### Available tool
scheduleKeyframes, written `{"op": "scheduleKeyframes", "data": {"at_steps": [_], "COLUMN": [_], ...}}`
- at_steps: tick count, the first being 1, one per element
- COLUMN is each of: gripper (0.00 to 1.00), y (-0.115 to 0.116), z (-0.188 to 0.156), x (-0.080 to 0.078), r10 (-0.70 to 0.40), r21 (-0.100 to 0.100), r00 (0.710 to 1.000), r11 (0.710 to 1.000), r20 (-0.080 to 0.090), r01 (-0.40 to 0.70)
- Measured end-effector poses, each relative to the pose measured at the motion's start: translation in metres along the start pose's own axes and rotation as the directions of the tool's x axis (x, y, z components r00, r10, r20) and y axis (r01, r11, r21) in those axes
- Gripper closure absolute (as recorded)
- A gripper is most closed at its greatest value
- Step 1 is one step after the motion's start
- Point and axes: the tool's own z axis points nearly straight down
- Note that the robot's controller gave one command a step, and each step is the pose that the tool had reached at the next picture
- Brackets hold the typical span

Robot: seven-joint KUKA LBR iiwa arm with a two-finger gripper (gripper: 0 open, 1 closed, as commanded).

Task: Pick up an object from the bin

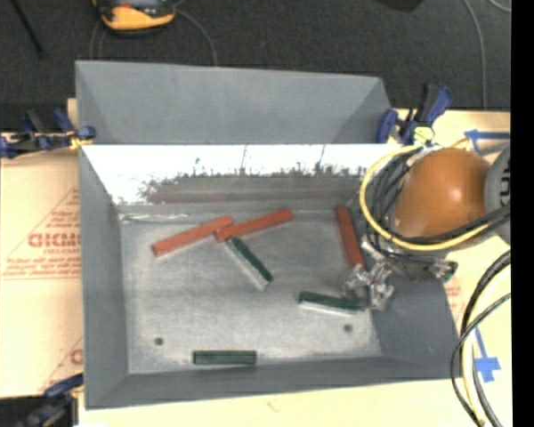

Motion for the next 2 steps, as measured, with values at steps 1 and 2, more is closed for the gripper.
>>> {"op": "scheduleKeyframes", "data": {"at_steps": [1,2], "gripper": [0.0,0.0], "y": [0.0014,0.0014], "z": [-0.0008,-0.0008], "x": [-0.0043,-0.0044], "r10": [0.003,0.003], "r21": [-0.002,-0.003], "r00": [1.0,1.0], "r11": [1.0,1.0], "r20": [0.007,0.007], "r01": [-0.003,-0.003]}}
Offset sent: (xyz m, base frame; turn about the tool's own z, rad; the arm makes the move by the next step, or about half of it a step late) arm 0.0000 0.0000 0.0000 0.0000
